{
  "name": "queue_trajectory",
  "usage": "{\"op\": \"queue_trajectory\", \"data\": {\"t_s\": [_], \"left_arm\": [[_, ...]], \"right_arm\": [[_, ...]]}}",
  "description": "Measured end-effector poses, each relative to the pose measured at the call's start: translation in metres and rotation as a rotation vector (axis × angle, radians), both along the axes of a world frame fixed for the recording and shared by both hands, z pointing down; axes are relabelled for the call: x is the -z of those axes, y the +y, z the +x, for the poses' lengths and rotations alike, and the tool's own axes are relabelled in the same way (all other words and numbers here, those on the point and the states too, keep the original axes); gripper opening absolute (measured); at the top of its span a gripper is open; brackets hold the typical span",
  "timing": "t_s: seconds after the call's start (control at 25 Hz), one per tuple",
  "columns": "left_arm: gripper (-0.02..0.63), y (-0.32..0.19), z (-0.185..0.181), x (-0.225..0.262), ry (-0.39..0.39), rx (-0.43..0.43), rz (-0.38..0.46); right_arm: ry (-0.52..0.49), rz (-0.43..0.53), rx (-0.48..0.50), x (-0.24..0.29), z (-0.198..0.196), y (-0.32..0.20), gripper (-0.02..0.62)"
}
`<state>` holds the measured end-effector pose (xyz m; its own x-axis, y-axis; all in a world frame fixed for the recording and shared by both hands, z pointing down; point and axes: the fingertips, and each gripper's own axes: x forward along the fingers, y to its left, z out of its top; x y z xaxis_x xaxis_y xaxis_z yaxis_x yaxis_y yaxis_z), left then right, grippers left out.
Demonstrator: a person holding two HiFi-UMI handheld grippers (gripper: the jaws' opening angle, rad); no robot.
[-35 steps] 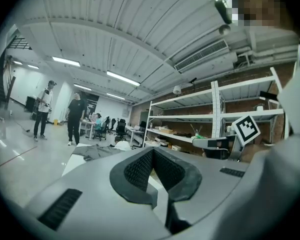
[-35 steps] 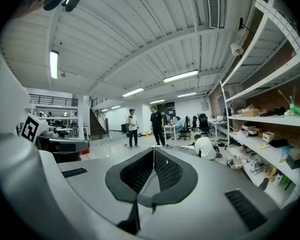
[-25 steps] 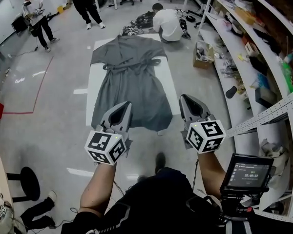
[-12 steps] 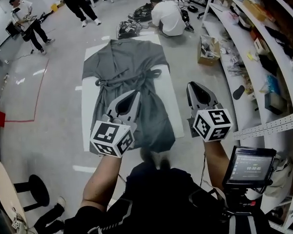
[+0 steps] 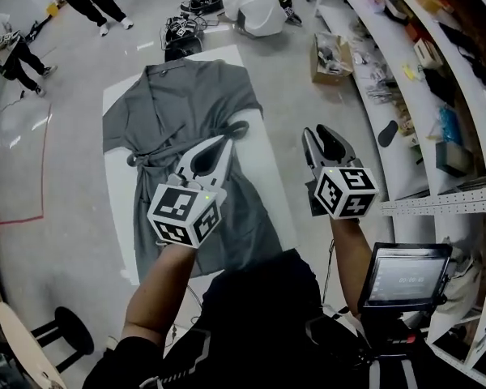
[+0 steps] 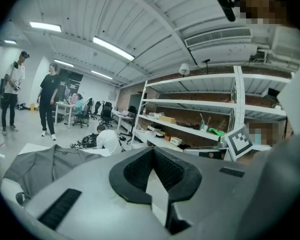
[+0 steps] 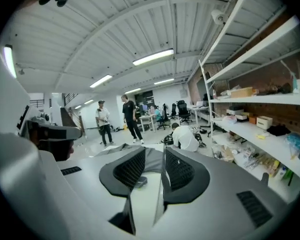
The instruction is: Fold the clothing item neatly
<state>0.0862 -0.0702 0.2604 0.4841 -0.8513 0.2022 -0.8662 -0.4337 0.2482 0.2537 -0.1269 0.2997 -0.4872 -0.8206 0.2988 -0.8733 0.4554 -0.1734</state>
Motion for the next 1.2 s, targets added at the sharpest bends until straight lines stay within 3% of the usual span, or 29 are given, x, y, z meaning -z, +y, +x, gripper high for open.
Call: {"op": "queue_trajectory", "data": {"t_s": [0.12,0.28,0.48,0.72,0.88,1.04,1.12,1.16,1.2], "left_arm": [[-0.005,-0.044,0.019,-0.035,-0.040,0.017,-0.083],[-0.005,-0.100,0.056,-0.073,-0.039,0.026,-0.150],[-0.005,-0.150,0.060,-0.134,-0.079,0.069,-0.240],[-0.005,-0.181,0.056,-0.184,-0.099,0.088,-0.290],[-0.005,-0.188,0.060,-0.201,-0.131,0.052,-0.295],[-0.005,-0.188,0.063,-0.214,-0.145,0.026,-0.315],[-0.005,-0.186,0.063,-0.220,-0.148,0.019,-0.333],[-0.005,-0.186,0.062,-0.223,-0.152,0.018,-0.340],[-0.005,-0.185,0.061,-0.225,-0.155,0.018,-0.345]], "right_arm": [[-0.053,-0.093,0.002,-0.050,0.012,-0.044,0.152],[-0.008,-0.174,0.068,-0.133,0.028,-0.098,0.177],[0.049,-0.290,0.181,-0.255,0.005,-0.142,0.268],[0.154,-0.352,0.387,-0.389,-0.043,-0.147,0.296],[0.209,-0.383,0.444,-0.463,-0.064,-0.152,0.296],[0.161,-0.424,0.523,-0.511,-0.086,-0.160,0.296],[0.135,-0.384,0.581,-0.515,-0.098,-0.165,0.295],[0.128,-0.345,0.580,-0.510,-0.101,-0.169,0.220],[0.128,-0.310,0.565,-0.504,-0.099,-0.172,0.023]]}}
